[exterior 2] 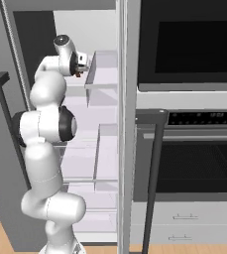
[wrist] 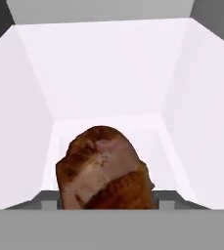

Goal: Place one eggplant and one chicken drumstick in each tupperware on the nearby counter, to pack two identical lunches.

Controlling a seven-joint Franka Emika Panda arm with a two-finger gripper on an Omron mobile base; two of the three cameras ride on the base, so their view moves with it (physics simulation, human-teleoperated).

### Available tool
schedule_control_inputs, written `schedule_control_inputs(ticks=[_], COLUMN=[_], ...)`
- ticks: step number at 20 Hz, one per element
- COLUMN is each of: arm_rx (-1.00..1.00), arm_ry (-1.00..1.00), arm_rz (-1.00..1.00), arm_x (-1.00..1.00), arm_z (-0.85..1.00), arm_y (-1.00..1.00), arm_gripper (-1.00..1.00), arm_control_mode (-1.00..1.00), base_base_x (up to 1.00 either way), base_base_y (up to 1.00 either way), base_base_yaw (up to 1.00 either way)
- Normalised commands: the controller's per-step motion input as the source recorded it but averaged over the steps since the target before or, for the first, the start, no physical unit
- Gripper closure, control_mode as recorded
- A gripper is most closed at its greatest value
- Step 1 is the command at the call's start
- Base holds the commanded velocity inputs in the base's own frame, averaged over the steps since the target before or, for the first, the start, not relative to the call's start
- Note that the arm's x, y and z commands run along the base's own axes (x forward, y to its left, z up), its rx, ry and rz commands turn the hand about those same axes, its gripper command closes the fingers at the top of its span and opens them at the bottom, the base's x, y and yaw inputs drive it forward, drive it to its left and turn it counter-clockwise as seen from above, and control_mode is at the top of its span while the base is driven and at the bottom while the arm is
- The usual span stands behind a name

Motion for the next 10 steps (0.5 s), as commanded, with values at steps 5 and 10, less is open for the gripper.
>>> schedule_control_inputs(ticks=[5,10], arm_rx=[0.05,0.05], arm_ry=[-0.44,-0.55], arm_rz=[0.00,0.00], arm_x=[-1.00,-1.00], arm_z=[0.16,0.22], arm_y=[-0.02,0.00], arm_gripper=[1.00,1.00], arm_control_mode=[-1.00,-1.00], base_base_x=[0.00,0.00], base_base_y=[0.00,0.00], base_base_yaw=[0.00,0.00])
